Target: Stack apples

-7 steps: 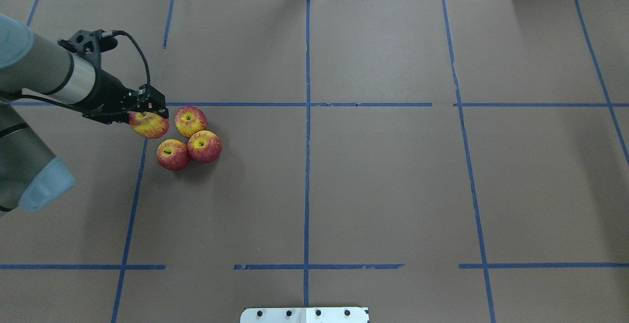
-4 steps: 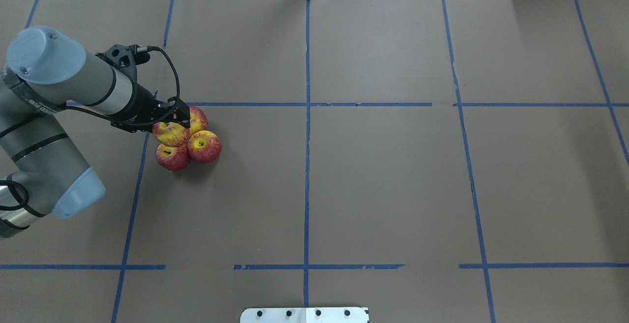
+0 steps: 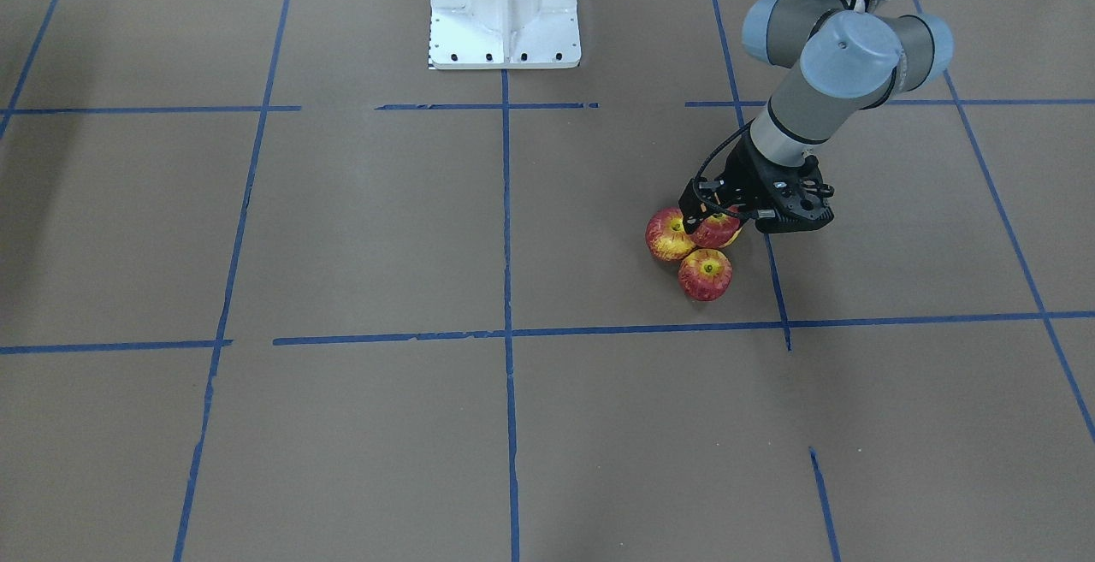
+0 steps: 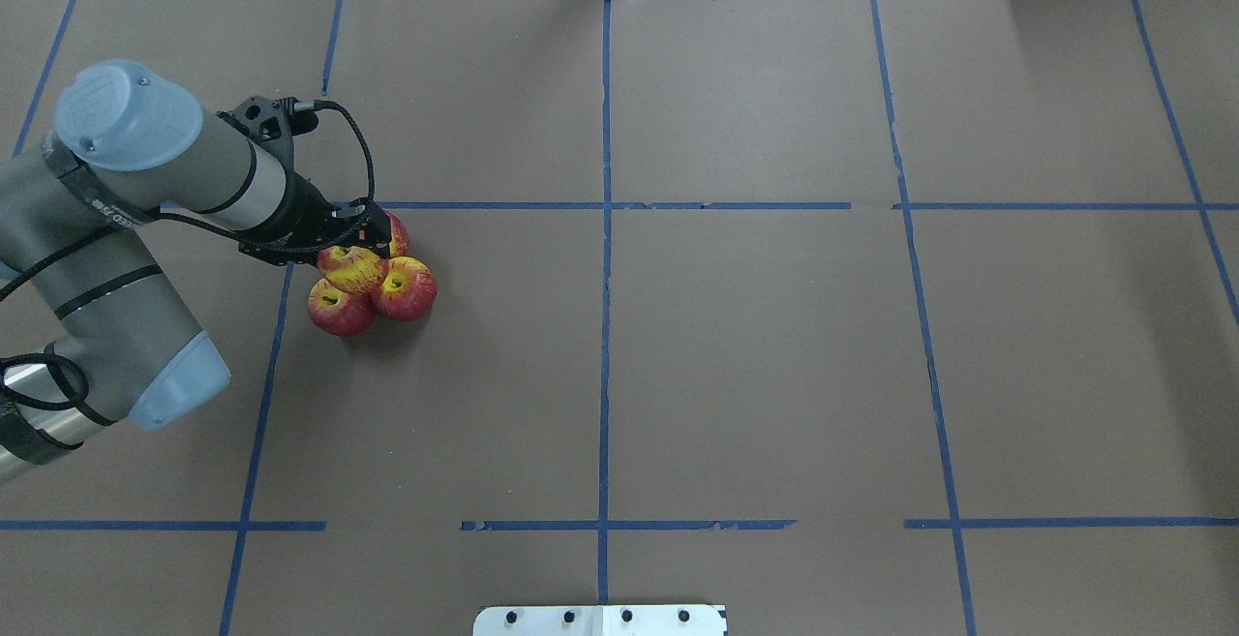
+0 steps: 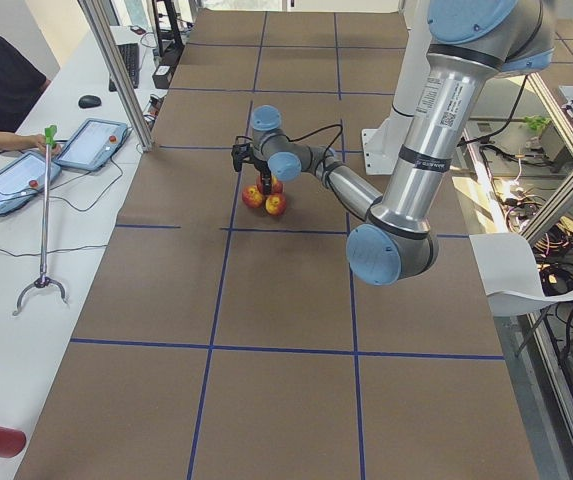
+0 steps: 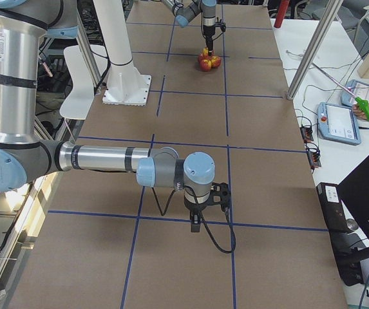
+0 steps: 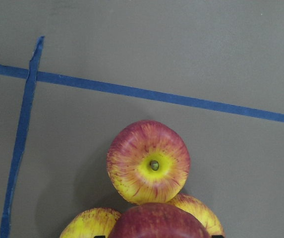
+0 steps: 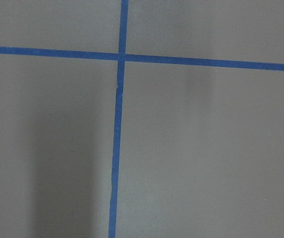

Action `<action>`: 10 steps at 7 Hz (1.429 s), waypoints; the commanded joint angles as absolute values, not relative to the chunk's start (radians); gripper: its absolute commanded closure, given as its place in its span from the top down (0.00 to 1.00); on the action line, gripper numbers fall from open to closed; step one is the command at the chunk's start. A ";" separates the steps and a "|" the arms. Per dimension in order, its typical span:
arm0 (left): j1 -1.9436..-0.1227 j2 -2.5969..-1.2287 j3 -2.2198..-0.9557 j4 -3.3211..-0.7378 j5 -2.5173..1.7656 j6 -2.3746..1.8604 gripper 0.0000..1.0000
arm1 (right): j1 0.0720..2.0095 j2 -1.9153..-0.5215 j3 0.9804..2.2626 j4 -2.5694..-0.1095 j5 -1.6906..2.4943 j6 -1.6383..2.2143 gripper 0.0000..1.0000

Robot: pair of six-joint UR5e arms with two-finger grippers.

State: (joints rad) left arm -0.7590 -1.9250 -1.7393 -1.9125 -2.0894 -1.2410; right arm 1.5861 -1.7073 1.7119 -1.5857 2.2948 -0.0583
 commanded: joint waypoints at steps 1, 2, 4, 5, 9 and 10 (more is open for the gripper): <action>-0.758 -1.927 -1.735 -1.913 -2.091 -1.238 0.65 | 1.586 -1.707 1.712 -1.585 2.295 -0.058 1.00; -0.759 -1.924 -1.750 -1.911 -2.089 -1.236 1.00 | 1.586 -1.707 1.712 -1.586 2.295 -0.058 1.00; -0.767 -1.924 -1.756 -1.908 -2.089 -1.236 1.00 | 1.586 -1.707 1.712 -1.586 2.295 -0.058 1.00; -0.790 -1.916 -1.782 -1.895 -2.089 -1.233 1.00 | 1.586 -1.707 1.712 -1.586 2.295 -0.058 1.00; -1.124 -1.699 -1.983 -1.640 -2.106 -0.616 1.00 | 1.586 -1.707 1.712 -1.585 2.295 -0.058 1.00; -1.203 -1.581 -1.990 -1.643 -2.132 -0.383 1.00 | 1.586 -1.707 1.712 -1.586 2.295 -0.058 1.00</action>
